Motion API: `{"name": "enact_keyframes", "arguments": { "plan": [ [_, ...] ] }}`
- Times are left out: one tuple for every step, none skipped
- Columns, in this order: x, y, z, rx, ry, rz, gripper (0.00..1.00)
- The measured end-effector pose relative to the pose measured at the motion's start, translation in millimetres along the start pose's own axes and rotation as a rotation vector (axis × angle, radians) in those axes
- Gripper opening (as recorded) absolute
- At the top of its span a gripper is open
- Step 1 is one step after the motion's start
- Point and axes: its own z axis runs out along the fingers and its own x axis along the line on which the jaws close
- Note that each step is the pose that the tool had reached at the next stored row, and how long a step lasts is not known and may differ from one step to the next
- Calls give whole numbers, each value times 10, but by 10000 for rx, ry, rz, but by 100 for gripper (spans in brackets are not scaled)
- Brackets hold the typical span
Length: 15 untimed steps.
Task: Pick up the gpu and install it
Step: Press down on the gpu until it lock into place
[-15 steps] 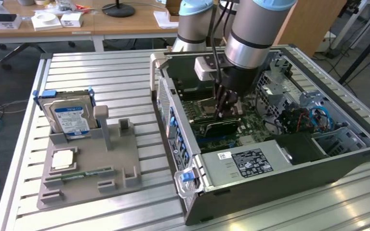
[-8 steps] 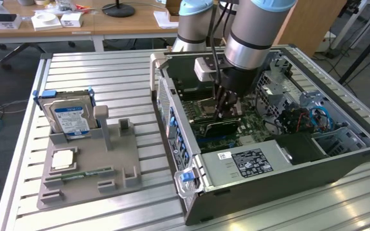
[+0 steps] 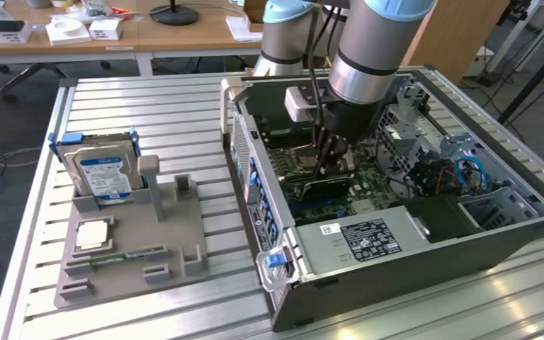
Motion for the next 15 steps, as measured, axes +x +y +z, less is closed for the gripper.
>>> {"name": "enact_keyframes", "arguments": {
  "plan": [
    [0,0,0,0,-1,0,10],
    [0,0,0,0,-2,0,10],
    [0,0,1,0,-3,0,10],
    [0,-1,8,2,-8,-1,10],
    [0,-1,16,2,-8,-1,10],
    [2,-1,42,1,-16,-1,10],
    [2,-2,43,0,-15,-1,10],
    [3,-2,55,0,-15,-1,10],
    [3,-2,55,0,-15,-1,10],
    [3,-2,55,0,-16,-1,10],
    [-1,-3,58,2,-20,-2,10],
    [-7,-3,59,2,-20,-2,10],
    [-9,-3,59,2,-19,-3,10],
    [-9,-3,58,1,-18,-3,10],
    [-9,-2,58,1,-17,-2,10]
  ]
}}
